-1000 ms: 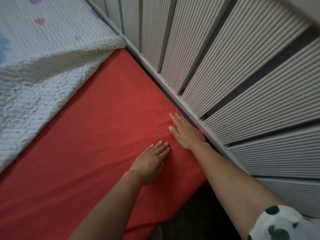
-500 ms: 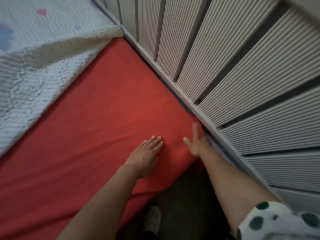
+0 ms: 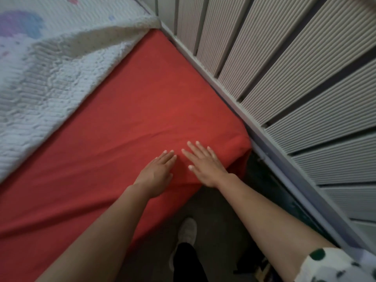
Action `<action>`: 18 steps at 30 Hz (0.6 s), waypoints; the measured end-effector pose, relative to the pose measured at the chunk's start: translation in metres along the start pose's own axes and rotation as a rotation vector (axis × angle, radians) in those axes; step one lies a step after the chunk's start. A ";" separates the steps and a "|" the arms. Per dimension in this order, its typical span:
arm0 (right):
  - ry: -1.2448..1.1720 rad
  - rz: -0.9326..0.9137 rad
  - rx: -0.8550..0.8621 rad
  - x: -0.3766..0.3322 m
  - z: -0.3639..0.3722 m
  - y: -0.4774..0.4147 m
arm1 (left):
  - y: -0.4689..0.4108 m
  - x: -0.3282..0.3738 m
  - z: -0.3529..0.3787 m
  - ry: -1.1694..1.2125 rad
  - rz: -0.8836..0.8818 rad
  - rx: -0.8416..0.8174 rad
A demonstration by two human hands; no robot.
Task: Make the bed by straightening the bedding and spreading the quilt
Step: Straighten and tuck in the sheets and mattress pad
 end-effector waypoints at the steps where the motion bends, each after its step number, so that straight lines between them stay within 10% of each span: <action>1: -0.013 -0.013 -0.039 -0.014 0.014 0.003 | 0.013 -0.012 0.003 0.007 -0.011 0.003; 18: 0.312 -0.188 0.137 -0.186 0.095 0.021 | 0.185 -0.126 0.059 -0.248 -0.277 0.079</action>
Point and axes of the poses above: each hand's wrist, its own y-axis away from the middle knuckle, its own z-axis out of the palm, x = y × z, the point moved 9 cm from there along -y, towards the middle knuckle, and after that the axes turned 13 degrees about -z, right-handed, at the moved point
